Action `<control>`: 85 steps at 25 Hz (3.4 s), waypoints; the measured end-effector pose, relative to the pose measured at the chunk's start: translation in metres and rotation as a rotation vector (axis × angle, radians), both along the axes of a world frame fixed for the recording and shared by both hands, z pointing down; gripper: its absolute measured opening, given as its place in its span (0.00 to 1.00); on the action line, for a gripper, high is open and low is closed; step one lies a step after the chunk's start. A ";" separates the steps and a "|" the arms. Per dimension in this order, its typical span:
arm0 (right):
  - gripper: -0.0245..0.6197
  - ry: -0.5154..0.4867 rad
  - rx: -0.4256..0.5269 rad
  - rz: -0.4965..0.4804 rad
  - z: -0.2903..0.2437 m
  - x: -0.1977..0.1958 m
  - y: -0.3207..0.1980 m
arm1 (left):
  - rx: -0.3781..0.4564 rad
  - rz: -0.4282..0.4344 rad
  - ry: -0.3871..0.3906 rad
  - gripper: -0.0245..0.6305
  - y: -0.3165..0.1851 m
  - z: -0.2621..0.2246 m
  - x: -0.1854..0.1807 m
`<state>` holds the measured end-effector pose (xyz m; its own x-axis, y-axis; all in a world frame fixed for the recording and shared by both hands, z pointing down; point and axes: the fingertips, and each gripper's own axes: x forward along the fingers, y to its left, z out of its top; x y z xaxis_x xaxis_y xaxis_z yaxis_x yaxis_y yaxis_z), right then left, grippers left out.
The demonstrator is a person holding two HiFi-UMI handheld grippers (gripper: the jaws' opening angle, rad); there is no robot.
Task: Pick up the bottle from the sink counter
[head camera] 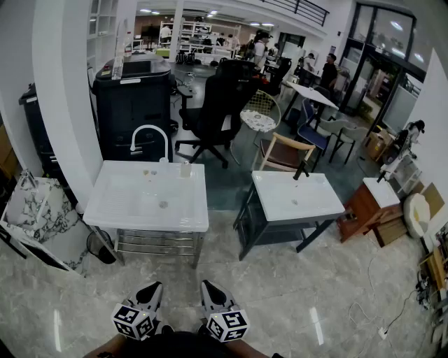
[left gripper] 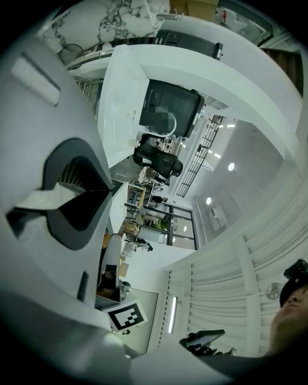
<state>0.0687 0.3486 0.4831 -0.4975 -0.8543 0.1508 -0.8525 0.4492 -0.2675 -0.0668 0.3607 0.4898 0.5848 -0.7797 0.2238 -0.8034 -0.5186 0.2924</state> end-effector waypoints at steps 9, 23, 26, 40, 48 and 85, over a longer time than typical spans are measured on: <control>0.05 -0.008 -0.006 0.009 0.004 0.015 -0.002 | -0.012 0.009 -0.007 0.04 -0.003 0.004 0.015; 0.05 -0.031 -0.019 0.003 0.012 0.041 -0.017 | -0.024 -0.009 -0.026 0.04 -0.021 0.017 0.043; 0.05 -0.041 -0.023 -0.009 0.014 0.052 -0.020 | -0.033 -0.010 -0.028 0.04 -0.022 0.015 0.057; 0.05 -0.069 -0.043 -0.071 0.021 0.099 -0.035 | -0.038 -0.080 -0.043 0.04 -0.027 0.020 0.105; 0.05 -0.068 -0.063 -0.071 0.031 0.104 -0.060 | -0.059 -0.080 -0.035 0.04 -0.052 0.030 0.110; 0.05 0.038 -0.142 0.093 0.043 -0.011 -0.288 | -0.100 0.056 0.053 0.04 -0.311 0.047 -0.019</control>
<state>0.0573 0.0601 0.5259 -0.4089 -0.8653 0.2900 -0.8992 0.3279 -0.2896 -0.0857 0.0502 0.5369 0.6395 -0.7210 0.2669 -0.7564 -0.5281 0.3859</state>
